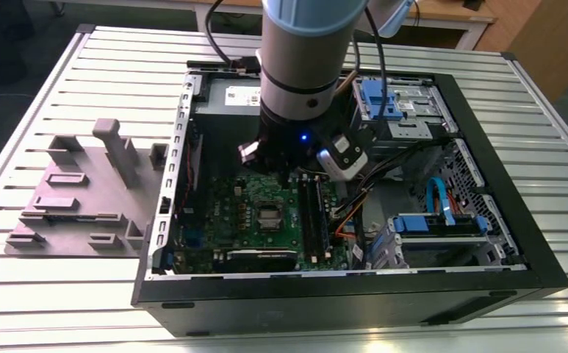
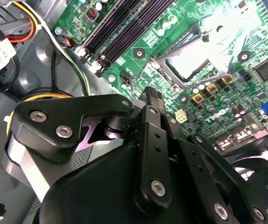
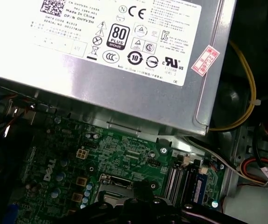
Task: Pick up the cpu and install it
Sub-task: 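Install the first cpu locking lever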
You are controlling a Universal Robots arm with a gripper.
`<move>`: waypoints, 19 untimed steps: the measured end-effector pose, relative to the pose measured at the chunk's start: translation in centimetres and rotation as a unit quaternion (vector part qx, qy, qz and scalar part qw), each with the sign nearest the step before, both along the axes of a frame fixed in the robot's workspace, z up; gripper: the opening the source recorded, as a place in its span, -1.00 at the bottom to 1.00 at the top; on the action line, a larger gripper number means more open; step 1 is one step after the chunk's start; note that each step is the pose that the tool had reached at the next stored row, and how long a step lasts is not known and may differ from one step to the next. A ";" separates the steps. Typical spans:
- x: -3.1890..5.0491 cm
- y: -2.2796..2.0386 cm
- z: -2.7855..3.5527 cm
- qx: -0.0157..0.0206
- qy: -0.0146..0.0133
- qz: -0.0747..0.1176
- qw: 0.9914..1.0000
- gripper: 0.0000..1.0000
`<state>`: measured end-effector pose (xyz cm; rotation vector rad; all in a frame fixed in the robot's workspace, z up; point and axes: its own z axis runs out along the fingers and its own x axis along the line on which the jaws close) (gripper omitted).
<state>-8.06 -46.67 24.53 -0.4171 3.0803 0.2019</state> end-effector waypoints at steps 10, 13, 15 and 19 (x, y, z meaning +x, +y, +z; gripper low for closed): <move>0.00 0.63 0.01 0.000 0.000 0.000 1.000 -0.80; 0.00 0.73 0.00 0.000 0.000 0.000 1.000 -0.80; 0.00 0.76 -0.03 0.000 0.000 0.000 1.000 -0.80; 0.00 0.79 -0.13 0.000 0.000 0.000 1.000 -0.80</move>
